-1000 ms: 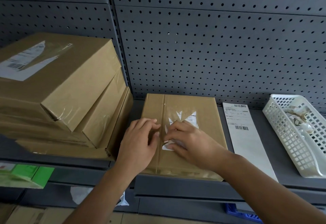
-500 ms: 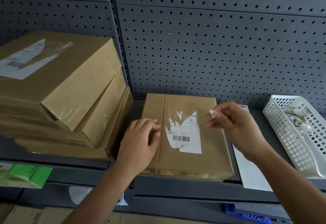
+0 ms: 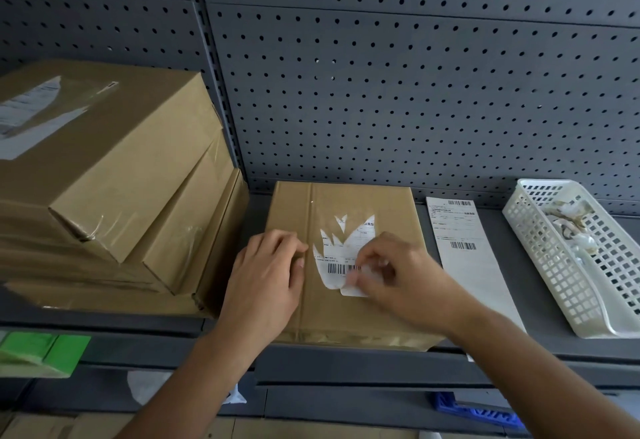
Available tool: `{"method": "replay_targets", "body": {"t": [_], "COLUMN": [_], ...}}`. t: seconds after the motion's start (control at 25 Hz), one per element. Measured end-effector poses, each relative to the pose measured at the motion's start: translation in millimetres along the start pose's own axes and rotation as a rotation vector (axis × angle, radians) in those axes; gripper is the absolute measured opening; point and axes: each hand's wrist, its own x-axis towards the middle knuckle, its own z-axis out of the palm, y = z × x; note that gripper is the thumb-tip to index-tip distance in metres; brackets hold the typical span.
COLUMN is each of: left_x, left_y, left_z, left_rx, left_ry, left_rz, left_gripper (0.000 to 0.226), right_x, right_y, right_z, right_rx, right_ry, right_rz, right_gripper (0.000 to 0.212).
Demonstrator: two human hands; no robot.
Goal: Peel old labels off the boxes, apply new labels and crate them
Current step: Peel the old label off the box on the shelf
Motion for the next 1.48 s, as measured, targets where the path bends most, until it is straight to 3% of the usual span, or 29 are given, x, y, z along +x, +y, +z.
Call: {"method": "replay_targets", "body": {"t": [0.12,0.36,0.64,0.8,0.96,1.16,1.32,1.4,1.48], "left_x": [-1.5,-1.8,1.5,2.4,2.2,2.0,2.3,2.5,2.3], "left_y": [-0.4,0.9,-1.0,-2.5,-1.0,-0.2,-3.1,-2.6,-3.2], "left_z": [0.2,-0.1,-0.8,-0.1,0.6,1.5,1.5,1.8,2.3], "left_rx": [-0.005,0.003,0.044,0.05,0.042,0.057,0.074,0.068,0.066], "left_ry": [0.004,0.001,-0.01,-0.025,-0.007,0.009,0.011,-0.011,-0.024], "left_rz": [-0.014,-0.018,-0.006,-0.019,-0.016,-0.002,0.022,0.013,0.0], "left_gripper": [0.015,0.017,0.022,0.022,0.019,0.019,0.018,0.018,0.018], "right_x": [-12.0,-10.2,7.6,12.6,-3.2,-10.1,-6.3,7.1,23.4], "right_y": [-1.7,-0.6,-2.0,-3.1,14.4,17.3,12.1,1.6,-9.8], "right_z": [21.6,42.8,34.0,17.2,11.3,24.0,26.4,12.8,-10.0], "right_rx": [-0.3,-0.377,-0.434,-0.225,-0.295,-0.403,-0.527,-0.42,-0.28], "right_ry": [-0.035,0.224,0.235,0.146,0.058,0.22,0.197,0.253,0.309], "right_rz": [-0.092,-0.22,-0.185,-0.158,-0.179,-0.292,-0.284,-0.188,-0.169], "right_gripper": [0.046,0.009,0.01,0.009,0.037,0.006,0.012,0.03,0.024]}}
